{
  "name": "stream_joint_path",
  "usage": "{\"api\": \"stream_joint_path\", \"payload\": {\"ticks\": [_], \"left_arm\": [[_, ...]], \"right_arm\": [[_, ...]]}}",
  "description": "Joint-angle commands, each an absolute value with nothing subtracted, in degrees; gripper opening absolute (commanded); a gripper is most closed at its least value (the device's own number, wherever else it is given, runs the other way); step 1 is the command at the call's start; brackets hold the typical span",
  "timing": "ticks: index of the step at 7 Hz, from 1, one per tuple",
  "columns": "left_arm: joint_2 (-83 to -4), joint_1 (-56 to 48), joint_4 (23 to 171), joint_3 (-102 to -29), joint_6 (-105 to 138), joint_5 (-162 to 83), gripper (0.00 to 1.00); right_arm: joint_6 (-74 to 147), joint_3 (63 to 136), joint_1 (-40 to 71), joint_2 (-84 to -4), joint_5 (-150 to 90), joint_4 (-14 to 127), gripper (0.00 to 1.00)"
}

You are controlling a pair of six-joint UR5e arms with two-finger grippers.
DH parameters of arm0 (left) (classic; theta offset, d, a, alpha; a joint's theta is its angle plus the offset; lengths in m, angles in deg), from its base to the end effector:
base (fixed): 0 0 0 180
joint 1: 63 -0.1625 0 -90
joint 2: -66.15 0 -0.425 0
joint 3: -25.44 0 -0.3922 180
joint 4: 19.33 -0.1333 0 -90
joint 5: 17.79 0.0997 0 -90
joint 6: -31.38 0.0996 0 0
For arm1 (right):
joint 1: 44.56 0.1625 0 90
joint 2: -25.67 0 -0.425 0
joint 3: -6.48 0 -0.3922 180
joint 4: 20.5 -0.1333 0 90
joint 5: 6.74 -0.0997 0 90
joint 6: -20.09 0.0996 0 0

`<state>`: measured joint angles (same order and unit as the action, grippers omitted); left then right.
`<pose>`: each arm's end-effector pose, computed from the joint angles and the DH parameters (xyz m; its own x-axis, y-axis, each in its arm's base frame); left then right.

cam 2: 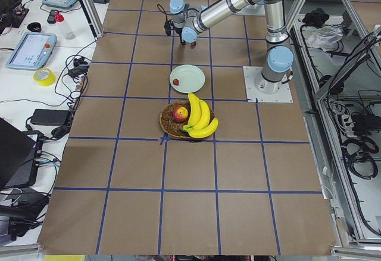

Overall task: Collect all strawberries into plate
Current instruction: 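Return the left gripper to the strawberries and grasp a second one, then lower the strawberry into the plate and open the left gripper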

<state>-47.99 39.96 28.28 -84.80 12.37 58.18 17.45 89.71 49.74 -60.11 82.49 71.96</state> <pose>-0.2769 -0.5011 0.1760 -0.9687 -0.1193 0.2178 -0.0967 0.9890 0.1118 0.1741 -0.5195 0.5133 -0.9925 -0.1218 -0.0094 -0.1205 0.9888 -0.0879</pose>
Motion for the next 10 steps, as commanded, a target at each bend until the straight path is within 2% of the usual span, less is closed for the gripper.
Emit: {"api": "stream_joint_path", "payload": {"ticks": [1,5,8,10], "left_arm": [[-46.3,39.5,28.4,-84.0,12.9,58.7,0.0],[-41.1,26.9,46.4,-77.7,21.0,66.5,0.0],[-39.2,17.7,54.7,-79.1,28.8,71.8,0.0],[-40.1,13.4,54.0,-83.4,34.3,74.8,0.0]], "right_arm": [[17.4,89.7,49.7,-60.1,82.5,72.0,1.0],[17.4,89.7,49.7,-60.1,82.5,72.0,1.0],[17.4,89.7,49.7,-60.1,82.5,72.0,1.0],[17.4,89.7,49.7,-60.1,82.5,72.0,1.0]]}}
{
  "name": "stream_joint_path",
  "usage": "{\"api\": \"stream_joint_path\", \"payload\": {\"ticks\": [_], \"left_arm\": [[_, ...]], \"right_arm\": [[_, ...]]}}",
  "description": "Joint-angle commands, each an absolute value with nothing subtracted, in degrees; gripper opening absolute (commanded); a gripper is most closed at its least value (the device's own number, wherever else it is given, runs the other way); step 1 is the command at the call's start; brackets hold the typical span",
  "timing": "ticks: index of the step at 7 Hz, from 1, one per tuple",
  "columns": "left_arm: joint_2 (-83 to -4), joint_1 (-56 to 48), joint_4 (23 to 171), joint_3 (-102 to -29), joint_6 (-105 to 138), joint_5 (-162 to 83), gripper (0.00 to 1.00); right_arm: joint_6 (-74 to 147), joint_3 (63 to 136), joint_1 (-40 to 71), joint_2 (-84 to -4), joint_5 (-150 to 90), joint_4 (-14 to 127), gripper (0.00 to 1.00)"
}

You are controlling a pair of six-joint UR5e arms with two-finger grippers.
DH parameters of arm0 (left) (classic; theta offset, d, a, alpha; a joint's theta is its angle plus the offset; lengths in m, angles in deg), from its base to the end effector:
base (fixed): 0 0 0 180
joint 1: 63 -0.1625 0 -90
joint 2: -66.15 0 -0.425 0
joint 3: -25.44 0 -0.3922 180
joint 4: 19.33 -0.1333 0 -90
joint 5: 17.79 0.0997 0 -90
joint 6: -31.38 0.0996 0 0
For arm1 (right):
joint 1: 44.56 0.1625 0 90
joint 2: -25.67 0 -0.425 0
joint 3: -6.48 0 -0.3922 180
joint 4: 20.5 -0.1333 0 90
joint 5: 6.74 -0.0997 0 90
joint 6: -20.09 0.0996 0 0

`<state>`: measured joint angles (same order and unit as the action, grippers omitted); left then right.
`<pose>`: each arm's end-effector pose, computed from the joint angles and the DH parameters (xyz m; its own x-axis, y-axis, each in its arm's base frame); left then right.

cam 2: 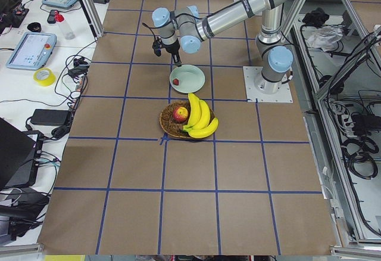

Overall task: Collect all strawberries into plate
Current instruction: 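Lower the strawberry into the plate and open the left gripper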

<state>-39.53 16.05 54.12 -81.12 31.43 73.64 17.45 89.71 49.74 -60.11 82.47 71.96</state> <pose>-0.0305 -0.5311 0.2396 -0.9829 -0.1824 -0.0238 -0.1820 0.9454 0.2705 0.1741 -0.5195 0.5133 -0.9925 -0.1218 -0.0097 -0.1205 0.9888 -0.0879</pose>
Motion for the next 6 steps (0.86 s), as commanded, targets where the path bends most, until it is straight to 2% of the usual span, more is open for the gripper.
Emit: {"api": "stream_joint_path", "payload": {"ticks": [1,2,3,6], "left_arm": [[-40.7,11.9,54.0,-83.8,34.3,74.8,0.05],[-41.0,11.4,54.0,-83.9,34.2,74.8,0.55],[-40.9,11.4,54.0,-83.7,34.2,74.8,1.0],[-38.4,15.1,53.8,-81.3,29.3,70.6,1.0]], "right_arm": [[17.4,89.7,49.7,-60.1,82.5,72.0,1.0],[17.4,89.7,49.7,-60.1,82.5,72.0,1.0],[17.4,89.7,49.7,-60.1,82.5,72.0,1.0],[17.4,89.7,49.7,-60.1,82.5,72.0,1.0]]}}
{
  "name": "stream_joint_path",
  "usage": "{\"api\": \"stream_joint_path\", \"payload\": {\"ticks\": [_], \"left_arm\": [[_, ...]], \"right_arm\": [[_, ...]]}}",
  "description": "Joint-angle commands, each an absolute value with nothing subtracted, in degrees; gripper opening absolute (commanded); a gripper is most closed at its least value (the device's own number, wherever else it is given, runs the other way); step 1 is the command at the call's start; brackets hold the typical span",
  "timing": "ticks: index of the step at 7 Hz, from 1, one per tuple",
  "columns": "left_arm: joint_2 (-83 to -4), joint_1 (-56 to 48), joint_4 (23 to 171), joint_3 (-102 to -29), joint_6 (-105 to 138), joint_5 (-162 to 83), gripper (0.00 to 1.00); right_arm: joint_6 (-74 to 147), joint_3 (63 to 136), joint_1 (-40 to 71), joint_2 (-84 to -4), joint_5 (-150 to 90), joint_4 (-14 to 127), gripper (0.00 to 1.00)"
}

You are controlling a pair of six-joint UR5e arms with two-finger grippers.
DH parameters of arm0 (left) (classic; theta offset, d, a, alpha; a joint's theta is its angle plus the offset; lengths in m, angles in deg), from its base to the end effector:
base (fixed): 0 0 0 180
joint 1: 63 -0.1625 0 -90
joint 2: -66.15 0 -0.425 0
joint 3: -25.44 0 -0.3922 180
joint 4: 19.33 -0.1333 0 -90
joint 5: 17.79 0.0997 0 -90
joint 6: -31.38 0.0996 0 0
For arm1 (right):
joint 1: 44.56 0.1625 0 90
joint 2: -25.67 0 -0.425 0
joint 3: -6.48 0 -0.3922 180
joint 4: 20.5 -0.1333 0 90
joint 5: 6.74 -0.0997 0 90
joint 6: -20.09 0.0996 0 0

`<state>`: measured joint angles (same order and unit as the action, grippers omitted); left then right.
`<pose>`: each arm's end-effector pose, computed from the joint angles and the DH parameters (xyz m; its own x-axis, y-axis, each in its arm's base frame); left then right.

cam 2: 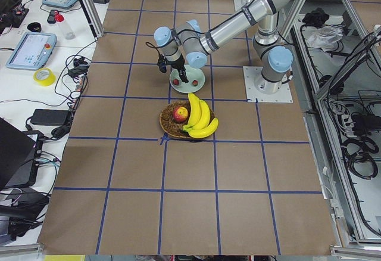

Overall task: Collect all strawberries into plate
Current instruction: 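Reach the left gripper to the last strawberry and grasp it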

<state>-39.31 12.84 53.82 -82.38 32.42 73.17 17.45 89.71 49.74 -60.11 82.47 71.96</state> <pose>-0.0032 -0.5254 0.2332 -0.9747 -0.2231 -0.0109 -0.2170 0.9342 0.2831 0.1741 -0.5195 0.5133 -0.9925 -0.1218 -0.0097 -0.1205 0.9888 -0.0879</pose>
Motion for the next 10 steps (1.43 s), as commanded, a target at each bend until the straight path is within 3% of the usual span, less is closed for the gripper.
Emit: {"api": "stream_joint_path", "payload": {"ticks": [1,5,7,9,10], "left_arm": [[-37.6,19.0,53.6,-81.2,24.5,65.2,1.0],[-39.7,35.9,43.6,-82.8,6.0,60.2,1.0],[-41.1,39.5,31.7,-91.0,5.0,60.0,1.0],[-42.6,40.9,28.0,-93.0,4.9,57.7,0.99],[-43.1,41.2,28.0,-93.0,4.9,57.6,0.71]], "right_arm": [[17.4,89.7,49.7,-60.1,82.5,72.0,1.0],[17.4,89.7,49.7,-60.1,82.5,72.0,1.0],[17.4,89.7,49.7,-60.1,82.5,72.0,1.0],[17.4,89.7,49.7,-60.1,82.5,72.0,1.0],[17.4,89.7,49.7,-60.1,82.5,72.0,1.0]]}}
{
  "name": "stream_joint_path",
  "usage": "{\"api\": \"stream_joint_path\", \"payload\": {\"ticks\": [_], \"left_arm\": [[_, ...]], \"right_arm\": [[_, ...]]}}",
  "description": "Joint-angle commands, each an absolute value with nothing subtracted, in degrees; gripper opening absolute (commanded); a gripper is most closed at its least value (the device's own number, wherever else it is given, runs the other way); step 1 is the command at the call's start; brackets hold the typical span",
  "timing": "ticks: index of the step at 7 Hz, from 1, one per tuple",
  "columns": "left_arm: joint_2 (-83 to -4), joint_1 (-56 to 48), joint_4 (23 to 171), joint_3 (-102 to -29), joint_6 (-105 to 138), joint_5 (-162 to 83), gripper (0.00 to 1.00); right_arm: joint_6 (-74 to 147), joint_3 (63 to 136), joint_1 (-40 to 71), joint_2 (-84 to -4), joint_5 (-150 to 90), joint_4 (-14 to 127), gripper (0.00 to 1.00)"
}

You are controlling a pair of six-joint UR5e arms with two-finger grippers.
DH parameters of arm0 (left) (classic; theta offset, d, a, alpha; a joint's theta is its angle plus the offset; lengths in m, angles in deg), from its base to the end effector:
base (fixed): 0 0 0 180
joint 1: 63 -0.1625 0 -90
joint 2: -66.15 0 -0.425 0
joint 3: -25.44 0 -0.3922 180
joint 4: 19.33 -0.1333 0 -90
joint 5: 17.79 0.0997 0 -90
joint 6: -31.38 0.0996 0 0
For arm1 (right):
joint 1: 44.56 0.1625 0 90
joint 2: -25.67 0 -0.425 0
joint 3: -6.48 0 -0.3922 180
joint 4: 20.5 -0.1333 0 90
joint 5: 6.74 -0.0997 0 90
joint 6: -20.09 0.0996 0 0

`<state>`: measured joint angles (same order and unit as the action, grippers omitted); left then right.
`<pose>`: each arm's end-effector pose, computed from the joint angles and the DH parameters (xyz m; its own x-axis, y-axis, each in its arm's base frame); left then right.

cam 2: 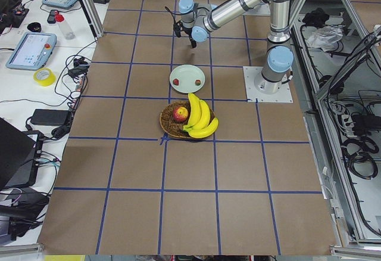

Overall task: Collect all strawberries into plate
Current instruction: 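Reach the left gripper to the last strawberry and grasp it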

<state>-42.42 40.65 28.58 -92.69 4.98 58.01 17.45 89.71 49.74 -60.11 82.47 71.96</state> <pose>-0.2703 -0.4447 0.1757 -0.9526 -0.2429 0.1833 -0.2102 0.9608 0.1807 0.1741 -0.5195 0.5133 -0.9925 -0.1218 -0.0097 -0.1205 0.9888 -0.0879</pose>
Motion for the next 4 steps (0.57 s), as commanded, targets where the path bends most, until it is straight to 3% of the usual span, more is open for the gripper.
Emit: {"api": "stream_joint_path", "payload": {"ticks": [1,4], "left_arm": [[-43.2,41.2,28.0,-92.9,5.0,57.5,0.03],[-41.6,40.4,29.3,-90.9,5.4,59.5,0.0]], "right_arm": [[17.4,89.7,49.7,-60.1,82.5,72.0,1.0],[17.4,89.7,49.7,-60.1,82.5,72.0,1.0]]}}
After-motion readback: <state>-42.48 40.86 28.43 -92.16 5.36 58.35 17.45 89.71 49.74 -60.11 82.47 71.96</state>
